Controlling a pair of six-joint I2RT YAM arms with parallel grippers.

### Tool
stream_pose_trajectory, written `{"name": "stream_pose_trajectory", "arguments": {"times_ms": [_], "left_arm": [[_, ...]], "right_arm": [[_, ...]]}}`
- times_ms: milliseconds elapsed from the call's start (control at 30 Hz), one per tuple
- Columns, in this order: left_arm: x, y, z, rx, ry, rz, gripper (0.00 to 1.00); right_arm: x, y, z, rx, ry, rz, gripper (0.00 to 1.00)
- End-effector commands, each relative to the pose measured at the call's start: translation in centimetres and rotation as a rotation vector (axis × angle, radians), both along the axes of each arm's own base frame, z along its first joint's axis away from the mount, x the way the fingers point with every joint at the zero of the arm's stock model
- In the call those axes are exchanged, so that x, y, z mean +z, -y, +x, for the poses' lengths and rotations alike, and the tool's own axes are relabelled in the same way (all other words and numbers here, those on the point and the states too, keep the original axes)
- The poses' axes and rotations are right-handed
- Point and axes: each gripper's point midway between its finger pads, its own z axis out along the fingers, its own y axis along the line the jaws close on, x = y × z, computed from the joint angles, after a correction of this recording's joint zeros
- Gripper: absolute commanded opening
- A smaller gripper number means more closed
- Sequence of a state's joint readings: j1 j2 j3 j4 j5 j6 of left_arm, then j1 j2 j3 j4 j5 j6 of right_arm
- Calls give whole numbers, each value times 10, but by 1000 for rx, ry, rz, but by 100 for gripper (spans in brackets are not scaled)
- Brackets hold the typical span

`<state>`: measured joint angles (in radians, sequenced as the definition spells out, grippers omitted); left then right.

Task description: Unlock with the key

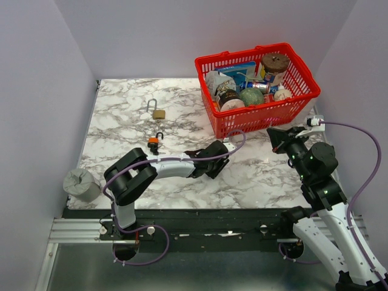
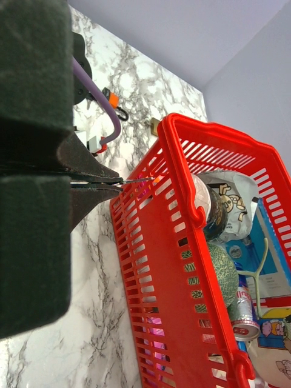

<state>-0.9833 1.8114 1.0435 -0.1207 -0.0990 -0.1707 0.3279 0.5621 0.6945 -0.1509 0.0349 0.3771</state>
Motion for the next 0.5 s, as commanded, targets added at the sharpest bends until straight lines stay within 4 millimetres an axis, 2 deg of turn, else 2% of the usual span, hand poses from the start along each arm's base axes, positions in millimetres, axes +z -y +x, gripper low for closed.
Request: {"name": "stream_pose_trajectory", "arguments": {"times_ms": [0, 33, 167, 267, 400, 433, 467], "left_arm": [[4, -16, 5, 72, 42, 13, 34], [8, -15, 6, 77, 41, 0, 31], [4, -15, 8, 119, 11, -30, 8], [14, -17, 13, 184, 16, -76, 0], [53, -25, 24, 284, 46, -184, 0], [75, -27, 27, 301, 63, -238, 0], [84, -29, 25, 323, 46, -275, 0]], "right_arm": [[-3, -4, 1, 19, 9, -13, 1], [-4, -4, 1, 20, 6, -14, 1], [-4, -6, 1, 31, 6, -13, 1], [-3, -11, -2, 68, 23, -35, 1], [-2, -26, -7, 166, 35, -46, 1], [-4, -31, -8, 192, 30, -45, 1], [-4, -36, -8, 217, 28, -42, 1]]}}
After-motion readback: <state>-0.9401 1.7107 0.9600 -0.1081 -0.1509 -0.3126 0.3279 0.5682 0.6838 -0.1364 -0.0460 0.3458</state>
